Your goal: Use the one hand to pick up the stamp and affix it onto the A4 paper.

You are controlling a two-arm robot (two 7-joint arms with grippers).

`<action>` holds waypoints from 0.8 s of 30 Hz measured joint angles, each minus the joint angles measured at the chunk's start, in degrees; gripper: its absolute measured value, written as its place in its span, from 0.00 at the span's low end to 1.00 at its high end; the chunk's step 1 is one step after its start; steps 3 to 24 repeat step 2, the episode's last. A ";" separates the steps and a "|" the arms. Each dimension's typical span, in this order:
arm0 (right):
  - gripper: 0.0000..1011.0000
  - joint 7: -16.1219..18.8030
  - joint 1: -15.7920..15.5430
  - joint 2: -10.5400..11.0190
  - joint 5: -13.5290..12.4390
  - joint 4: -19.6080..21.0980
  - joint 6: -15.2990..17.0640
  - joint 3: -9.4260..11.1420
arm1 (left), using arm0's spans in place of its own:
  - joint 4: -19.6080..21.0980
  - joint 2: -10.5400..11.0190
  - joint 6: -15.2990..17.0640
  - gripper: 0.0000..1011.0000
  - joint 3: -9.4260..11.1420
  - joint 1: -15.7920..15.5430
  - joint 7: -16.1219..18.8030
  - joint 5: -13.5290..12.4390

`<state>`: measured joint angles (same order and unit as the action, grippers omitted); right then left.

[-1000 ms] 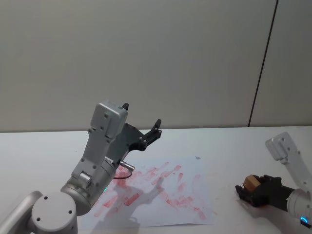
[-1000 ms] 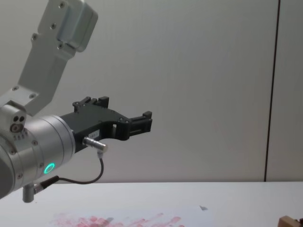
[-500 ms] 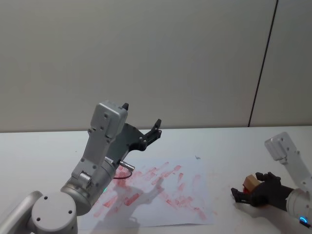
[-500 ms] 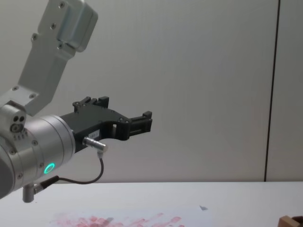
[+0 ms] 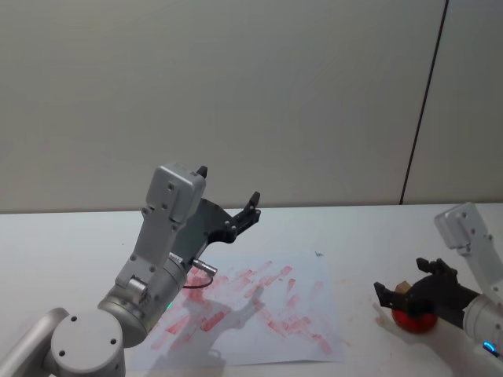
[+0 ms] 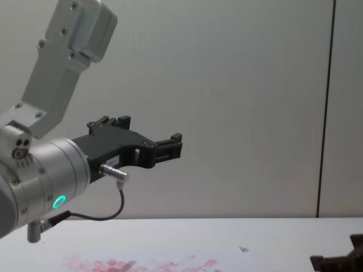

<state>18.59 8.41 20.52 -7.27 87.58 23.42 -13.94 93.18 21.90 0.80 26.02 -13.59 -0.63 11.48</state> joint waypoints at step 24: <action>0.99 -0.53 -0.17 0.00 -0.11 0.37 -0.31 0.03 | 0.00 0.00 0.00 0.99 0.00 0.00 0.00 0.00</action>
